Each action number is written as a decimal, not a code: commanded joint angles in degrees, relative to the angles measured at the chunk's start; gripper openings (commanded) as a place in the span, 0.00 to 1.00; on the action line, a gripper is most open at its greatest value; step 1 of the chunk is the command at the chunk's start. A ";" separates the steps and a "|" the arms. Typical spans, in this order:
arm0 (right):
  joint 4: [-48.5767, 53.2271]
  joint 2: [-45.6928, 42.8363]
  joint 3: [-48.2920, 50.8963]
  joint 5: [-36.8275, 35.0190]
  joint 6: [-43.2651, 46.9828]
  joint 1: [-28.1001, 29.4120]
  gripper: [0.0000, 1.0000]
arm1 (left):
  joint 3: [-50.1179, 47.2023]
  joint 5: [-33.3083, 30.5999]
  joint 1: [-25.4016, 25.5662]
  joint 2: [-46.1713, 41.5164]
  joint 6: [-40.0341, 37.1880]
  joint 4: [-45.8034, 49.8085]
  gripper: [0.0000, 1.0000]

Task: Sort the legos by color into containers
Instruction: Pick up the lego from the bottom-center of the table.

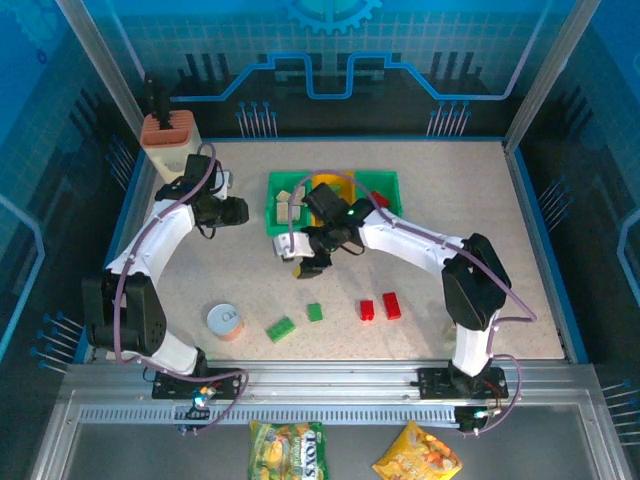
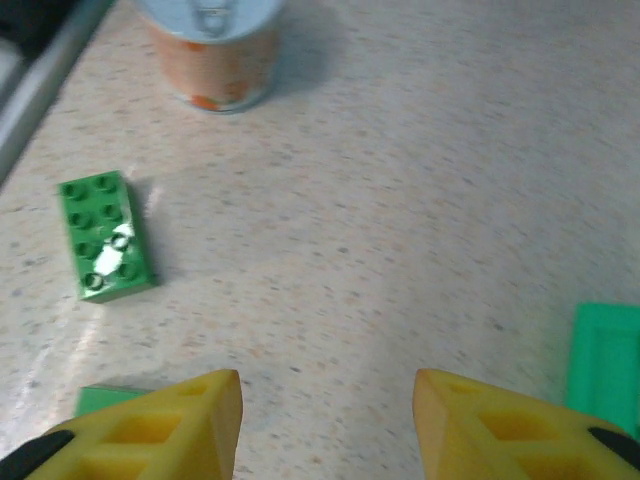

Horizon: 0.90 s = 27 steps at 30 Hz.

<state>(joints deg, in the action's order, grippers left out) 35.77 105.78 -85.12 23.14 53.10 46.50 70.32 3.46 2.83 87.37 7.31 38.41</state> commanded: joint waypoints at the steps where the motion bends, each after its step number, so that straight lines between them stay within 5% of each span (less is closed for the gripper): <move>1: 6.82 1.35 -2.11 -1.38 6.01 3.22 0.50 | -0.11 -0.11 -0.46 -0.42 -0.98 -0.13 0.49; 27: 17.08 15.56 -10.08 -17.47 4.75 19.06 0.54 | -0.02 -0.53 -0.46 0.16 -1.17 0.11 0.49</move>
<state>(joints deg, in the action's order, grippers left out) 48.47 119.42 -92.84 7.84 58.11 64.64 70.32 3.29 2.83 87.37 7.31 38.41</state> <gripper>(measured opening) 0.538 0.493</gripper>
